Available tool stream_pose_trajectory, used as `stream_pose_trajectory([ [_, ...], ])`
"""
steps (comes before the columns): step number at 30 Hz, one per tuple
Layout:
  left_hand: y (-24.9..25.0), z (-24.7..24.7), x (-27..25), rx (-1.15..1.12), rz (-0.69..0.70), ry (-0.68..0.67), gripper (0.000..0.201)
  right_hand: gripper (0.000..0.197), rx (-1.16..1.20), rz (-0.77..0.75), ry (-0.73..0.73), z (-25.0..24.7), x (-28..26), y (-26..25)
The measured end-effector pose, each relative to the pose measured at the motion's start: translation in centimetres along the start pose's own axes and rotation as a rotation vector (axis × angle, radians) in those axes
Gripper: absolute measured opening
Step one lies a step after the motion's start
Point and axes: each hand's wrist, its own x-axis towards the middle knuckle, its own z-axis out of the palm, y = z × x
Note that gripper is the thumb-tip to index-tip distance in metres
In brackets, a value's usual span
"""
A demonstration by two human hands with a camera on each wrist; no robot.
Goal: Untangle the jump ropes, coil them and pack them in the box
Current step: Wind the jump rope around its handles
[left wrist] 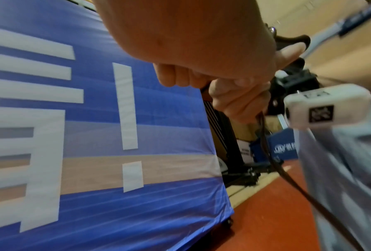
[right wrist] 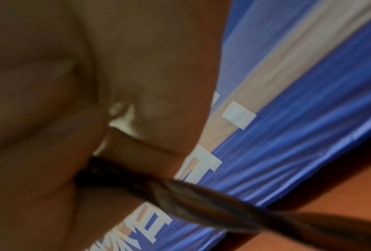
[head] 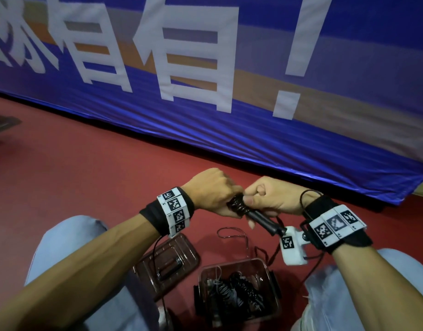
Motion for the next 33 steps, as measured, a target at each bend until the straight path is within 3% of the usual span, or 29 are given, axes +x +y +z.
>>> stream_pose_trajectory([
  [5, -0.3, -1.8, 0.9, -0.098, -0.175, 0.139, 0.041, 0.093, 0.247, -0.12, 0.131, -0.2, 0.5, 0.7],
  [9, -0.4, -1.8, 1.4, -0.173, -0.391, 0.17, 0.044, 0.063, 0.525, -0.212, 0.413, 2.4, 2.5, 0.6],
  [12, -0.6, -1.5, 1.5, -0.147, -0.559, 0.131, 0.045, 0.063, 0.623, -0.222, 0.632, 3.6, 4.4, 0.6],
  [15, -0.5, -1.0, 1.8, -0.066, -0.725, 0.012, 0.048, 0.057, 0.686, -0.112, 0.851, 3.8, 5.9, 1.0],
  [18, -0.2, -0.1, 2.0, 0.035, -0.904, -0.165, 0.048, 0.055, 0.427, 0.067, 0.978, 4.1, 7.0, 2.6],
  [21, -0.6, 0.7, 1.9, 0.087, -0.982, -0.311, 0.041, 0.061, -0.094, 0.171, 0.908, 5.1, 7.3, 3.9],
  [27, -1.6, 1.6, 1.4, 0.054, -0.874, -0.478, 0.05, 0.021, -0.63, 0.132, 0.783, 3.4, 4.9, 3.2],
  [33, -1.8, 0.5, 1.9, 0.046, -0.805, -0.538, 0.042, 0.024, -0.961, 0.128, 0.831, 1.7, 2.3, 1.9],
])
